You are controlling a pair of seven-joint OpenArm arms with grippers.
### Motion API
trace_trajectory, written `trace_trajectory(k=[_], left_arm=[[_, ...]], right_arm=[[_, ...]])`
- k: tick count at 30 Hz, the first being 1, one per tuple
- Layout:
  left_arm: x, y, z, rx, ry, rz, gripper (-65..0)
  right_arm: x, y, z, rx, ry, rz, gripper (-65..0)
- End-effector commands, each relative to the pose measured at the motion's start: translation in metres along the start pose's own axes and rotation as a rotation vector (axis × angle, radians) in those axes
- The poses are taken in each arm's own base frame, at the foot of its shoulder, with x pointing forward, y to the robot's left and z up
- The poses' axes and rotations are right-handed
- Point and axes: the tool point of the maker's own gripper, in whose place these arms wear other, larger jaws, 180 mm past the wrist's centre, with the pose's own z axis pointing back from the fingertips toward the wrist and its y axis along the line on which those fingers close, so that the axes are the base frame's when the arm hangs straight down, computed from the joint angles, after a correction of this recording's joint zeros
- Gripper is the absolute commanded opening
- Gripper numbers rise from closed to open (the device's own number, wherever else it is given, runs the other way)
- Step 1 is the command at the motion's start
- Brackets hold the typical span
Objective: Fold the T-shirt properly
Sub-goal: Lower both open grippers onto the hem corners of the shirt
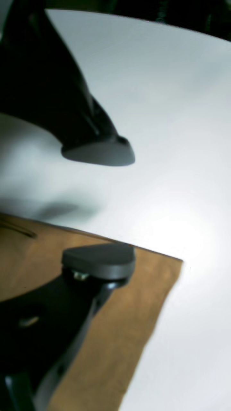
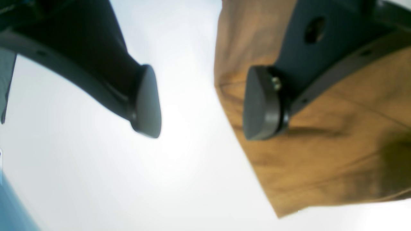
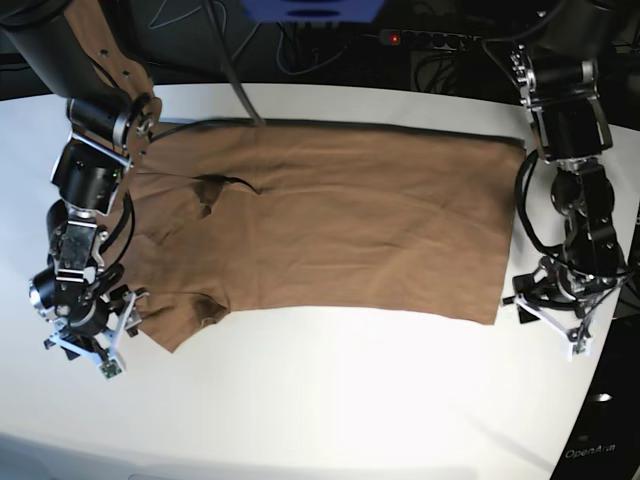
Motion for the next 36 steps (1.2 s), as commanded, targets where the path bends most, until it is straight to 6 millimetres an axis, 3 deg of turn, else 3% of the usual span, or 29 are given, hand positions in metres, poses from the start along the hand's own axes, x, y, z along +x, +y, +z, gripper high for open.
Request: trace_trajectory(k=[1, 3, 8, 26, 29, 33, 36], left_arm=[[0.027, -0.004, 0.007, -0.007, -0.07, -0.018, -25.3], [0.026, -0.012, 0.005, -0.018, -0.065, -0.046, -24.5], [0.026, -0.016, 0.005, -0.023, -0.068, -0.051, -24.5], [0.02, -0.015, 0.004, -0.023, -0.051, -0.053, -24.5], [0.02, -0.014, 0.004, -0.02, -0.052, -0.054, -24.5], [0.021, -0.011, 0.005, -0.014, -0.053, -0.054, -24.5], [0.021, -0.011, 0.005, -0.014, -0.053, -0.054, -24.5]], right_arm=[[0.022, -0.014, 0.003, -0.029, -0.058, -0.008, -25.5], [0.014, -0.003, -0.005, 0.009, -0.038, -0.021, -25.5], [0.017, 0.017, -0.022, 0.1, -0.052, -0.062, -25.5], [0.011, 0.017, -0.025, 0.116, -0.056, -0.074, -26.0], [0.009, 0.019, -0.026, 0.12, -0.051, -0.073, -30.5], [-0.008, 0.034, -0.033, 0.174, -0.01, -0.092, -34.2], [-0.006, 0.043, -0.037, 0.21, -0.039, -0.118, -34.2]])
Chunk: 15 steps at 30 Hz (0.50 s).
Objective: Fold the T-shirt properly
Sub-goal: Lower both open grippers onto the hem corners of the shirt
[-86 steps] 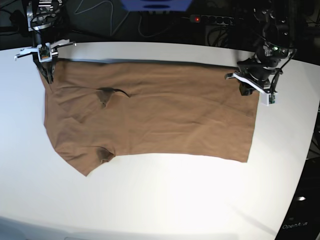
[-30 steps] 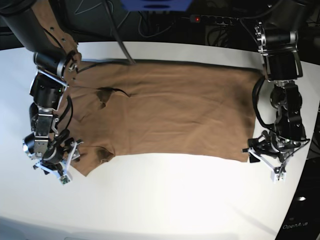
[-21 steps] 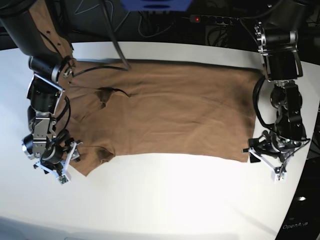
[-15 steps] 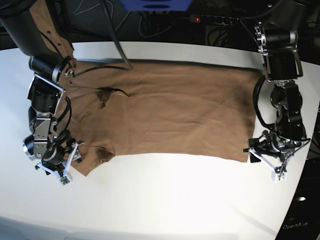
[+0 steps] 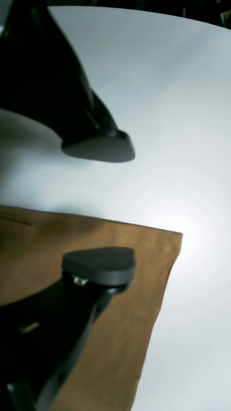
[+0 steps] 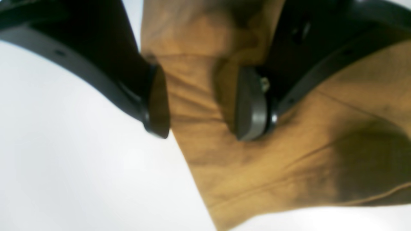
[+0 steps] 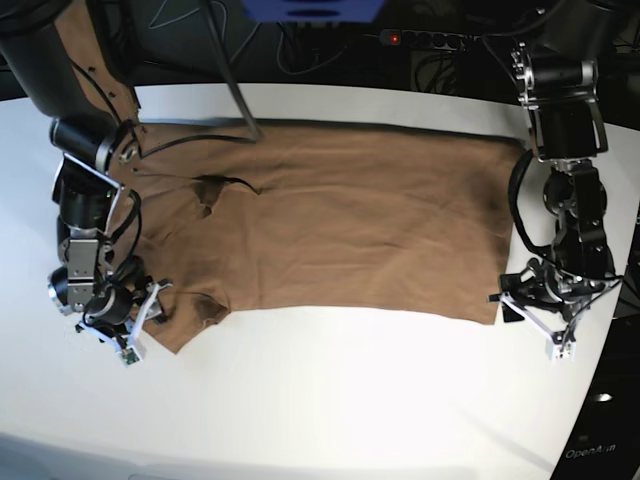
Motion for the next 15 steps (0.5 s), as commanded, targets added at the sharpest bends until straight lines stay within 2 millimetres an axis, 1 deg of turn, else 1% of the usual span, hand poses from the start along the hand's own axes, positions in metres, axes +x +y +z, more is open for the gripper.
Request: trace_trajectory(k=[1, 3, 4, 8, 12, 13, 15], left_arm=[[0.023, 0.005, 0.007, 0.011, -0.063, 0.001, -24.5], [0.023, 0.005, 0.007, 0.011, -0.063, 0.001, -24.5], [0.022, 0.005, 0.007, 0.011, -0.061, 0.001, -24.5], [0.019, 0.005, 0.007, 0.012, -0.057, -0.006, -24.5], [0.031, 0.001, 0.016, 0.008, -0.1, -0.016, -24.5], [0.032, 0.0, 0.017, 0.007, -0.105, -0.016, -24.5], [0.035, -0.002, 0.019, 0.005, -0.113, -0.019, -24.5]], right_arm=[[0.01, -0.004, 0.0, 0.0, -0.022, 0.003, -34.2], [0.0, -0.006, 0.0, 0.008, -0.01, -0.006, -34.1], [-0.003, -0.004, -0.001, 0.018, -0.008, -0.012, -34.1], [-0.008, 0.0, -0.003, 0.038, -0.015, -0.026, -34.1], [-0.011, -0.002, -0.002, 0.035, -0.009, -0.025, -34.5], [-0.013, -0.004, -0.001, 0.031, -0.006, -0.025, -35.5], [-0.013, -0.005, -0.001, 0.03, -0.005, -0.025, -40.3]])
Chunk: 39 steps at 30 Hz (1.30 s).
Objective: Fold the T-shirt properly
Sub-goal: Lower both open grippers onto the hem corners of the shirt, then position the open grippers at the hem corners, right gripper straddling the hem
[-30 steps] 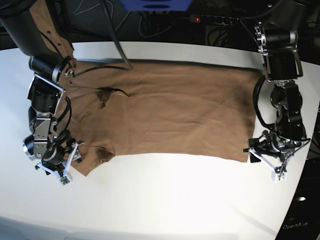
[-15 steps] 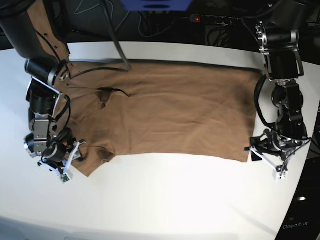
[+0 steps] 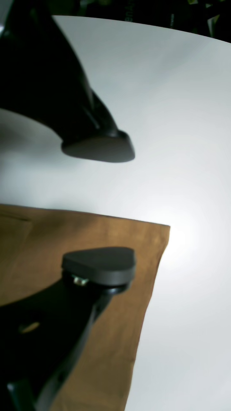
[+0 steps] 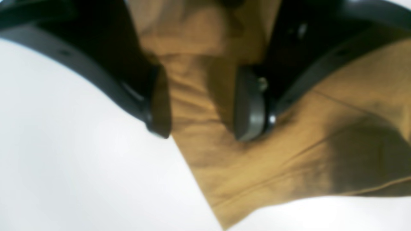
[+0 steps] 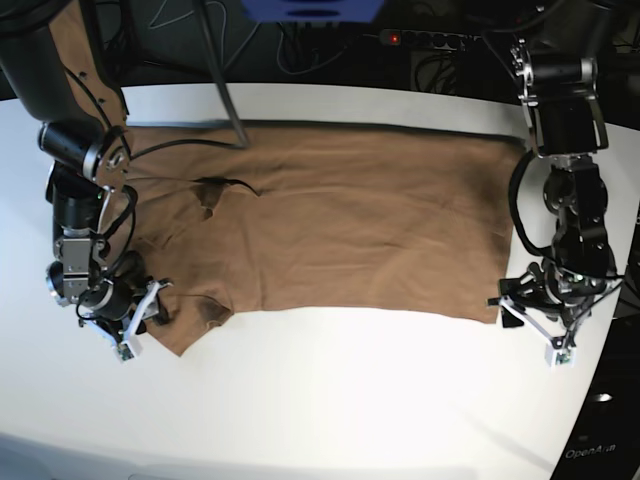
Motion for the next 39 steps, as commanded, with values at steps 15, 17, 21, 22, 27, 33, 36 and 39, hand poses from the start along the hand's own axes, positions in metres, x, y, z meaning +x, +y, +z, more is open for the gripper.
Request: trace_trajectory(k=[15, 17, 21, 22, 27, 33, 36, 39], left_arm=[[0.009, 0.003, 0.004, 0.009, -0.025, -0.001, -24.5], [0.002, 0.003, 0.003, 0.01, -0.014, -0.003, -24.5], [-0.001, 0.004, 0.003, 0.01, -0.013, -0.004, -24.5], [-0.001, 0.004, 0.003, 0.01, -0.013, -0.004, -24.5], [-0.001, 0.003, 0.003, 0.007, -0.011, -0.002, -24.5], [-0.001, 0.003, 0.003, 0.007, -0.01, -0.002, -24.5], [-0.001, 0.002, 0.003, 0.006, -0.012, -0.001, -24.5], [-0.001, 0.002, 0.003, 0.006, -0.01, -0.001, -24.5]], right_arm=[[0.001, -0.024, 0.015, -0.077, 0.028, 0.079, -63.3], [0.01, -0.026, 0.021, -0.11, -0.001, 0.107, -63.4], [0.019, -0.028, 0.035, -0.166, -0.039, 0.16, -63.4], [0.019, -0.027, 0.037, -0.173, -0.044, 0.169, -63.1], [0.031, -0.023, 0.04, -0.188, -0.075, 0.188, -63.1], [0.036, -0.031, 0.044, -0.204, -0.082, 0.19, -60.5], [0.043, -0.042, 0.048, -0.222, -0.09, 0.196, -50.5], [0.043, -0.045, 0.05, -0.228, -0.09, 0.197, -39.3]])
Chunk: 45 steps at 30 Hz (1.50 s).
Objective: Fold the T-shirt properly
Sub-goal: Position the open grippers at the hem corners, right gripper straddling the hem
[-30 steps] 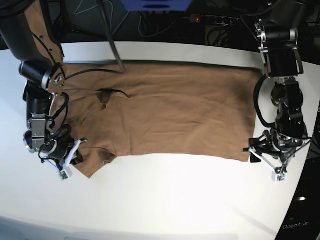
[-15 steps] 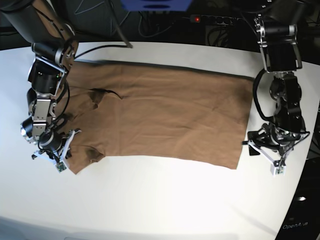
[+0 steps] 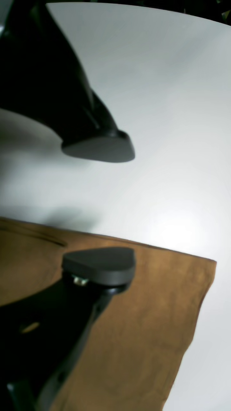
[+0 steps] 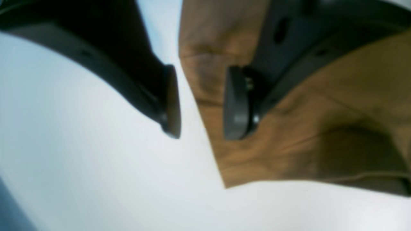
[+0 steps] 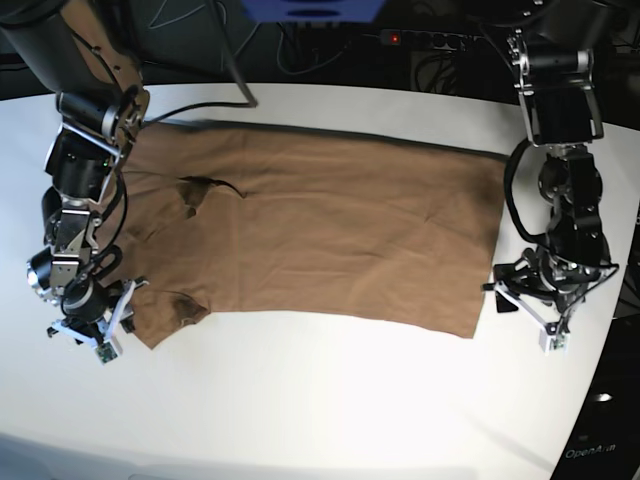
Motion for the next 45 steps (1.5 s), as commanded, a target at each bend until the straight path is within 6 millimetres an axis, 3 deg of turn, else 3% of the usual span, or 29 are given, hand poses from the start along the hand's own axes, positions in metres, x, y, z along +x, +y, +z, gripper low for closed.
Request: trace_trajectory(k=[1, 7, 10, 18, 25, 30, 34, 45], left_arm=[[0.022, 0.006, 0.006, 0.011, -0.059, -0.002, -24.5], [0.021, 0.006, 0.006, 0.013, -0.054, -0.002, -24.5], [0.021, 0.006, 0.006, 0.013, -0.054, -0.002, -24.5], [0.02, 0.006, 0.006, 0.013, -0.051, -0.003, -24.5], [0.015, 0.006, 0.005, 0.011, -0.043, -0.001, -24.5], [0.013, 0.007, 0.005, 0.014, -0.039, -0.003, -24.5], [0.007, 0.007, 0.004, 0.014, -0.027, -0.005, -24.5], [0.007, 0.007, 0.004, 0.014, -0.027, -0.005, -24.5]], right_arm=[[0.019, -0.021, 0.005, -0.042, -0.051, 0.006, -37.3], [0.019, -0.019, -0.005, -0.008, -0.042, -0.025, -35.5], [0.007, -0.025, -0.011, 0.017, -0.007, -0.059, -35.5], [0.005, -0.039, -0.012, 0.03, -0.033, -0.089, -35.5], [0.0, -0.036, -0.012, 0.035, -0.025, -0.089, -35.4], [-0.021, -0.025, -0.016, 0.083, 0.019, -0.123, -35.4], [-0.019, -0.016, -0.02, 0.117, -0.014, -0.155, -35.4], [-0.029, -0.013, -0.019, 0.122, 0.003, -0.157, -35.4]])
